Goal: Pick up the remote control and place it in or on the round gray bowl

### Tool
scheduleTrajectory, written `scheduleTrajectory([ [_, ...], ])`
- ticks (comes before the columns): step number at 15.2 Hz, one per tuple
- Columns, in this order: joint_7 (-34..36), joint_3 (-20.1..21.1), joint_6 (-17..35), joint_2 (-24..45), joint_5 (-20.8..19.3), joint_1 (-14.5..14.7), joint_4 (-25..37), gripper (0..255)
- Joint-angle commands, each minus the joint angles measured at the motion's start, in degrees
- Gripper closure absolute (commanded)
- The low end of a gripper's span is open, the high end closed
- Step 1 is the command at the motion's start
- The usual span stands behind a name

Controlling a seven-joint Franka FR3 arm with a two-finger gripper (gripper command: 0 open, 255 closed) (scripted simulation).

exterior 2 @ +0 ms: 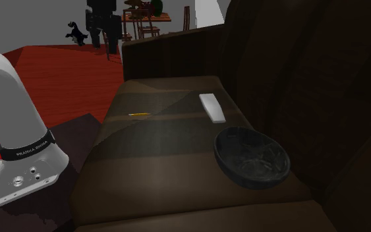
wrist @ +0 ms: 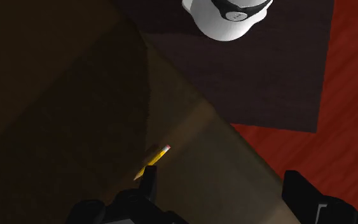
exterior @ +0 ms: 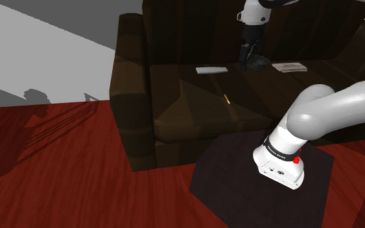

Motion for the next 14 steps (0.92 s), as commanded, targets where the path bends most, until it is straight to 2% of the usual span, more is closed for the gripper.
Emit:
scheduleTrajectory([
  [1, -4.7, -2.58, 3.78, 2.27, -2.18, 0.08, -0.65, 0],
  [8, -20.36, -11.56, 15.49, 12.4, -6.98, 0.87, 0.96, 0],
  [14, -34.49, -18.71, 25.16, 24.44, -6.23, 3.06, 5.93, 0],
])
